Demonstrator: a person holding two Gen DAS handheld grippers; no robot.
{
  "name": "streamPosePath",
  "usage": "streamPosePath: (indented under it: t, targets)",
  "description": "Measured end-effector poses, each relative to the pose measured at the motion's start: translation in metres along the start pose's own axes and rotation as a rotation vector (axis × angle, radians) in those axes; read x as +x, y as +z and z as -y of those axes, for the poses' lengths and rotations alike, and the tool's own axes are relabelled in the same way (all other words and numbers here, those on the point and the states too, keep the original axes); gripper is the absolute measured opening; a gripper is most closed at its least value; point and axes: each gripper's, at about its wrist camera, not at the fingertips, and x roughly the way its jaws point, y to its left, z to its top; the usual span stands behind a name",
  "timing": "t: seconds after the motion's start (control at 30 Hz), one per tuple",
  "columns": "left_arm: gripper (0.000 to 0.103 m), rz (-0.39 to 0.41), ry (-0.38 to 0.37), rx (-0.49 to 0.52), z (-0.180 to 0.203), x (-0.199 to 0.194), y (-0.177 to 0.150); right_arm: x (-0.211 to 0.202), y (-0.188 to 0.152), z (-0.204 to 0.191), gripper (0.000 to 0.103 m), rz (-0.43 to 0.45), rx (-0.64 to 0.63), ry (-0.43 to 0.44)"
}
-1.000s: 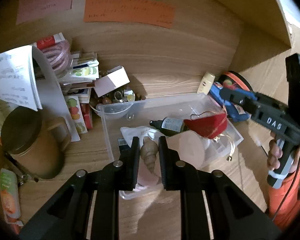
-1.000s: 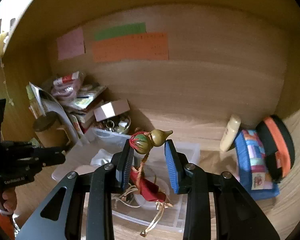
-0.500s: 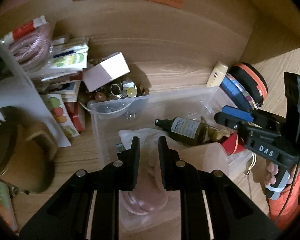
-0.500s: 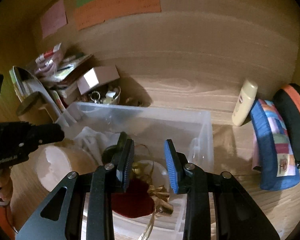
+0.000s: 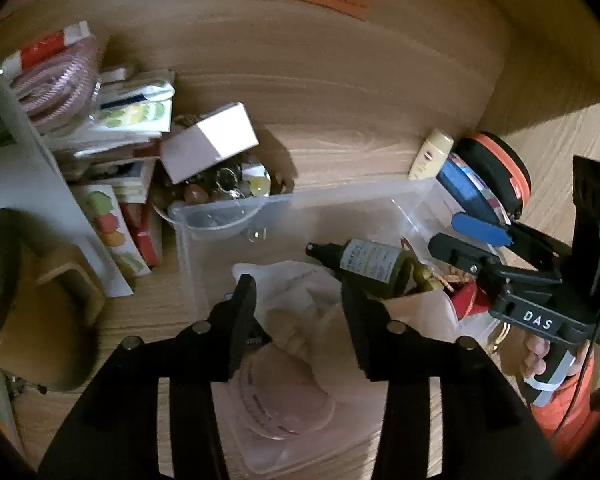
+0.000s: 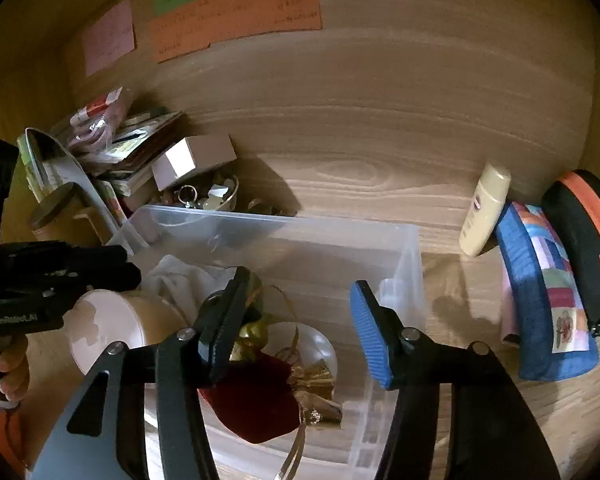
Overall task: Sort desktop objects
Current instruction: 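Drop the shell and gourd charm into the clear box, opening both grippers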
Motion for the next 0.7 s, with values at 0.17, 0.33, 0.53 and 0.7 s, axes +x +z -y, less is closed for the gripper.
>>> streamPosePath:
  t: [0.17, 0.33, 0.53, 0.7]
  targets:
    - [0.065, 0.046, 0.009, -0.001, 0.001, -0.011, 0.0, -0.001, 0.0, 0.001, 0.059, 0.004, 0.003, 0.0]
    - [0.075, 0.102, 0.066, 0.025, 0.008, -0.026, 0.0, -0.001, 0.001, 0.003, 0.073, -0.008, 0.007, 0.013]
    - [0.091, 0.134, 0.125, 0.045, 0.015, -0.039, -0.002, -0.012, 0.004, -0.003, 0.082, -0.001, -0.003, 0.018]
    - [0.097, 0.138, 0.133, 0.054, 0.02, -0.053, -0.005, -0.033, 0.009, -0.01, 0.091, 0.037, -0.016, -0.006]
